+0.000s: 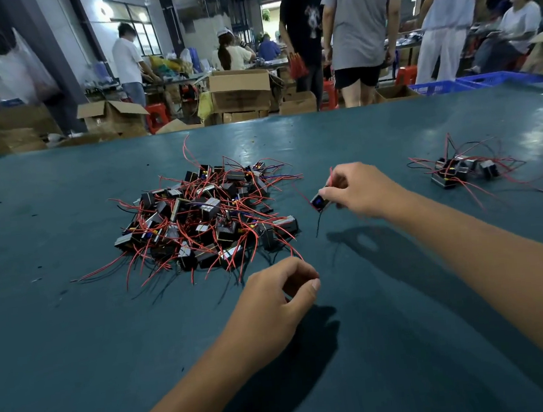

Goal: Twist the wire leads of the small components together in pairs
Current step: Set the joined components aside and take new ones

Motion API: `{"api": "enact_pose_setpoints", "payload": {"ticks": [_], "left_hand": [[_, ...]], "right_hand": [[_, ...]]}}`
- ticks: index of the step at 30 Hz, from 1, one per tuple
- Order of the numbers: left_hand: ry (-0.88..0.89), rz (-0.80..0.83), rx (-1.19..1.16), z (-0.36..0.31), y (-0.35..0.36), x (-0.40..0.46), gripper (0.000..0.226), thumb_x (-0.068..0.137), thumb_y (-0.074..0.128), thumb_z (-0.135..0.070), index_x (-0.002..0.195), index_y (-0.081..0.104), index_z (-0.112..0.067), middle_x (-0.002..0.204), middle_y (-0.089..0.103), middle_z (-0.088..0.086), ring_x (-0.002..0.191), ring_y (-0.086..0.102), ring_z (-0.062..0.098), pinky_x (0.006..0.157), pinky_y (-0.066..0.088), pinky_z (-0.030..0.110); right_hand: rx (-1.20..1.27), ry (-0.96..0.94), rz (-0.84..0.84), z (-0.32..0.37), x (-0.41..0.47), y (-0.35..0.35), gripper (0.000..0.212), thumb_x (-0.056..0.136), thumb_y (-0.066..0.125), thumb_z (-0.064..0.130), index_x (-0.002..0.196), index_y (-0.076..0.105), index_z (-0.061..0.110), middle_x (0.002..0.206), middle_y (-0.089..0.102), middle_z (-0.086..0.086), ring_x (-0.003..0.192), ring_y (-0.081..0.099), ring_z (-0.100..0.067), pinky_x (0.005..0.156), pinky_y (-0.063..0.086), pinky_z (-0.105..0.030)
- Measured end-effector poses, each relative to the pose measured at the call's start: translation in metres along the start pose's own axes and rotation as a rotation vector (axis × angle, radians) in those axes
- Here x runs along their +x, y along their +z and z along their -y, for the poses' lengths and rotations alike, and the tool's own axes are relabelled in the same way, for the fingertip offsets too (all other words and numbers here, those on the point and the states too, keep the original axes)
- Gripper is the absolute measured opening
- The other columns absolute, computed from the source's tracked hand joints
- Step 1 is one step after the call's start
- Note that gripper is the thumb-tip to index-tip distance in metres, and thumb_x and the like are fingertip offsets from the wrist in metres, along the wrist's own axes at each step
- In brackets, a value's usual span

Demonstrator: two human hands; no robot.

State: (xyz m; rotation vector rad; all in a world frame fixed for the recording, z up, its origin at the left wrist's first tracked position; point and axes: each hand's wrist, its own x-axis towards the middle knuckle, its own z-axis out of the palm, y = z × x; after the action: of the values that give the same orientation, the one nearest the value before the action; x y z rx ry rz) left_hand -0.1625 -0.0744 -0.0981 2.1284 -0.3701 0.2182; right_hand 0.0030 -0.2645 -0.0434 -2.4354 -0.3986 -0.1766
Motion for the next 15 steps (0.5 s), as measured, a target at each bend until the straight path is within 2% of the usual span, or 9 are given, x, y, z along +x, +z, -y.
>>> {"api": "enact_pose_setpoints", "payload": {"ticks": [2, 3, 5, 8, 10, 13, 15], "left_hand": [[-0.060, -0.056, -0.117, 0.001, 0.000, 0.003, 0.005, 0.095, 0.066, -0.022, 0.096, 0.065, -0.026, 0.076, 0.065, -0.010, 0.071, 0.064, 0.015, 0.065, 0.057, 0.034], [-0.082, -0.071, -0.188, 0.000, 0.000, 0.003, 0.008, 0.093, 0.069, -0.021, 0.099, 0.065, -0.025, 0.078, 0.065, -0.007, 0.071, 0.064, 0.019, 0.061, 0.057, 0.034], [-0.083, -0.067, -0.324, -0.004, 0.000, 0.004, 0.019, 0.089, 0.074, -0.022, 0.106, 0.063, -0.023, 0.080, 0.064, -0.005, 0.071, 0.061, 0.016, 0.058, 0.054, 0.027], [0.001, -0.030, -0.332, -0.005, 0.000, 0.003, 0.031, 0.084, 0.077, -0.032, 0.111, 0.063, -0.026, 0.081, 0.063, -0.009, 0.071, 0.056, 0.009, 0.061, 0.048, 0.026], [0.045, -0.004, -0.286, -0.007, 0.001, 0.002, 0.025, 0.084, 0.073, -0.039, 0.107, 0.065, -0.032, 0.080, 0.063, -0.011, 0.072, 0.056, 0.009, 0.061, 0.048, 0.032], [0.101, 0.015, -0.286, -0.008, 0.002, 0.000, 0.005, 0.089, 0.068, -0.033, 0.093, 0.066, -0.029, 0.078, 0.064, -0.009, 0.068, 0.057, 0.010, 0.060, 0.049, 0.046], [0.137, 0.014, -0.307, -0.009, 0.002, -0.002, 0.006, 0.089, 0.070, -0.033, 0.089, 0.069, -0.027, 0.077, 0.067, -0.005, 0.067, 0.060, 0.013, 0.056, 0.050, 0.043]], "right_hand": [[0.299, 0.046, 0.036, 0.011, -0.032, -0.006, 0.021, 0.089, 0.070, 0.025, 0.086, 0.064, 0.005, 0.076, 0.072, -0.013, 0.060, 0.070, -0.020, 0.059, 0.058, -0.036], [0.433, 0.069, 0.058, 0.015, -0.051, -0.008, 0.020, 0.089, 0.071, 0.021, 0.085, 0.064, 0.003, 0.075, 0.071, -0.017, 0.057, 0.069, -0.022, 0.055, 0.057, -0.035], [0.606, 0.110, 0.102, 0.020, -0.089, -0.009, 0.020, 0.088, 0.072, 0.016, 0.085, 0.064, -0.002, 0.075, 0.071, -0.021, 0.056, 0.069, -0.025, 0.052, 0.056, -0.031], [0.722, 0.174, 0.107, 0.025, -0.131, -0.005, 0.021, 0.085, 0.073, 0.014, 0.085, 0.063, -0.005, 0.072, 0.071, -0.019, 0.055, 0.068, -0.025, 0.051, 0.056, -0.027], [0.763, 0.204, 0.107, 0.026, -0.147, 0.000, 0.022, 0.084, 0.074, 0.013, 0.085, 0.062, -0.006, 0.072, 0.071, -0.020, 0.055, 0.068, -0.025, 0.052, 0.057, -0.027], [0.834, 0.226, 0.100, 0.025, -0.158, 0.007, 0.023, 0.085, 0.073, 0.012, 0.085, 0.062, -0.008, 0.071, 0.071, -0.018, 0.055, 0.067, -0.023, 0.053, 0.058, -0.026], [0.911, 0.251, 0.082, 0.021, -0.157, 0.007, 0.026, 0.086, 0.071, 0.013, 0.088, 0.062, -0.011, 0.071, 0.072, -0.016, 0.055, 0.067, -0.022, 0.052, 0.056, -0.023]]}}
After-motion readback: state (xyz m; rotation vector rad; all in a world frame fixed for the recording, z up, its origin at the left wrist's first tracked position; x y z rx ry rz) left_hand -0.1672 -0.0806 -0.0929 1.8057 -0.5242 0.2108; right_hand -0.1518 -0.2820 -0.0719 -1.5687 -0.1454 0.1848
